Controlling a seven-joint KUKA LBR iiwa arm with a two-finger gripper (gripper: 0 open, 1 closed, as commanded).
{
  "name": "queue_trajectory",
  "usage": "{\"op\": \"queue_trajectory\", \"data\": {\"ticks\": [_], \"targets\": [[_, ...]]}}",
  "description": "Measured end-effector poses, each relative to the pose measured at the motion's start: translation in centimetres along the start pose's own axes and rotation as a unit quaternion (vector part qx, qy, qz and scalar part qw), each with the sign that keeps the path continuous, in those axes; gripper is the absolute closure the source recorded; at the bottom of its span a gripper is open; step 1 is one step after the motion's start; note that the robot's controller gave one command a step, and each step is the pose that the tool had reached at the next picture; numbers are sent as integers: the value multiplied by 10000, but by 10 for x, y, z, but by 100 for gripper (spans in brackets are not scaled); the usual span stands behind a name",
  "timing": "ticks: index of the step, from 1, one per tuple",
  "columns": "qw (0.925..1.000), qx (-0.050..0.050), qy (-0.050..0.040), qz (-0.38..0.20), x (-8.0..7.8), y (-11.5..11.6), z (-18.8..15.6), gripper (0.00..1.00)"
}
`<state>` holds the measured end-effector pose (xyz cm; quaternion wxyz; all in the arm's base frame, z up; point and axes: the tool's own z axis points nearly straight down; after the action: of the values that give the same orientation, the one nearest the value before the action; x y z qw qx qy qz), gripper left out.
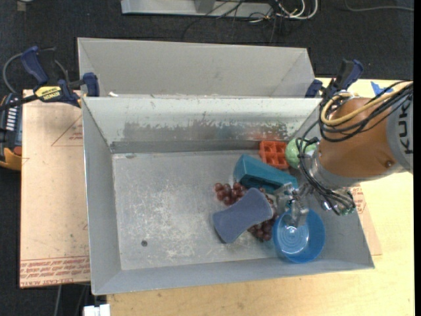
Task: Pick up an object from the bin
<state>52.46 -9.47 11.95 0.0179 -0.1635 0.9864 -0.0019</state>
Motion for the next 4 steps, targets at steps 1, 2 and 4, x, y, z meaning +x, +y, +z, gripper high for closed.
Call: {"op": "queue_trajectory", "data": {"ticks": [1, 2, 4], "targets": [[9916, 3, -24, 1291, 19, -3, -23, 100], [9916, 3, -24, 1291, 19, -3, -23, 100], [9918, 1, -49, 1276, 8, 13, -4, 100]]}}
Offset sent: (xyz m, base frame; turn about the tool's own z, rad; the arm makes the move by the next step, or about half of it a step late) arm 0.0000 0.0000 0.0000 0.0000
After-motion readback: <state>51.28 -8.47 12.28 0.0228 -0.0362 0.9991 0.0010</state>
